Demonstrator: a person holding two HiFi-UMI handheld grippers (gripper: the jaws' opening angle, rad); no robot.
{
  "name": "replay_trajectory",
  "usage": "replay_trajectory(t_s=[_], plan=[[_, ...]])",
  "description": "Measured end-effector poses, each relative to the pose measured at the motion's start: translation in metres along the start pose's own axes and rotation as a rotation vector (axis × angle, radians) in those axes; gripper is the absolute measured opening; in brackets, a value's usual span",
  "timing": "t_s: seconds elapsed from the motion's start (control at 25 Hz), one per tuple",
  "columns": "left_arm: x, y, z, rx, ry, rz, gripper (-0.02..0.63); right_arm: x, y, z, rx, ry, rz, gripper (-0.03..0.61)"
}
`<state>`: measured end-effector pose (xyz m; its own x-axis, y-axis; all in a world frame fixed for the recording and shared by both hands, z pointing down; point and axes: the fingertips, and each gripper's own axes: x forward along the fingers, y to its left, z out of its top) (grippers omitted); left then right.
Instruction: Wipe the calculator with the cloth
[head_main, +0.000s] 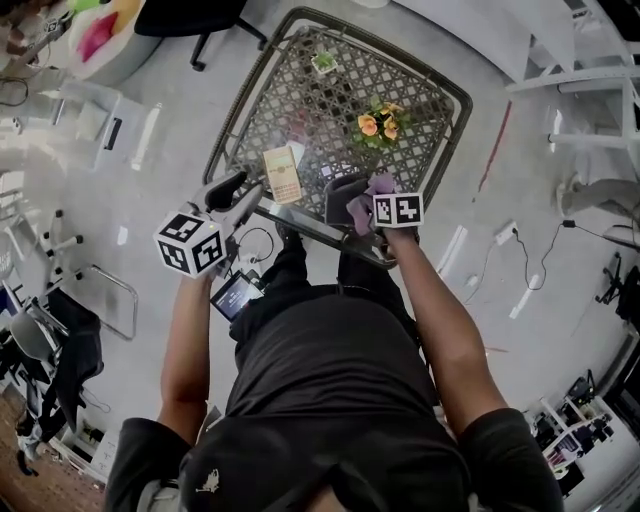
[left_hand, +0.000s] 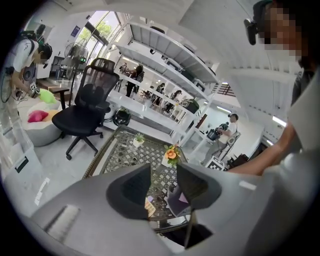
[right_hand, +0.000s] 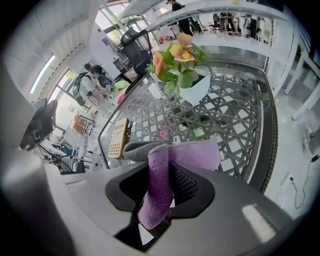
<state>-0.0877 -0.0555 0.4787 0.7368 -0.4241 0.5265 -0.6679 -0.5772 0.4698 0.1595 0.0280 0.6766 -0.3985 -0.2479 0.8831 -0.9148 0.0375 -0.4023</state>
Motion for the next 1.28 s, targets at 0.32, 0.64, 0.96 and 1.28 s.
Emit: replay_trajectory(t_s=[0.32,0.64,0.96,1.28], plan=[[0.008,-0.004,0.005,-0.014,-0.005,-0.023,0.218,-0.021,0.003,0.015,0.014,-0.038,0.009,0.092],[0.031,0.002,-0.005,-0.035,0.033,-0.042,0.218,0.004,0.028,0.011,-0.071,0.051,0.015,0.092],[0.050,-0.018,-0.007,-0.010,0.090,-0.125,0.218,0.003,0.042,0.028,-0.170,0.072,-0.043,0.084],[0.049,-0.010,0.017,-0.012,0.057,-0.117,0.218,-0.028,-0.001,0.055,-0.185,0.058,-0.122,0.084]])
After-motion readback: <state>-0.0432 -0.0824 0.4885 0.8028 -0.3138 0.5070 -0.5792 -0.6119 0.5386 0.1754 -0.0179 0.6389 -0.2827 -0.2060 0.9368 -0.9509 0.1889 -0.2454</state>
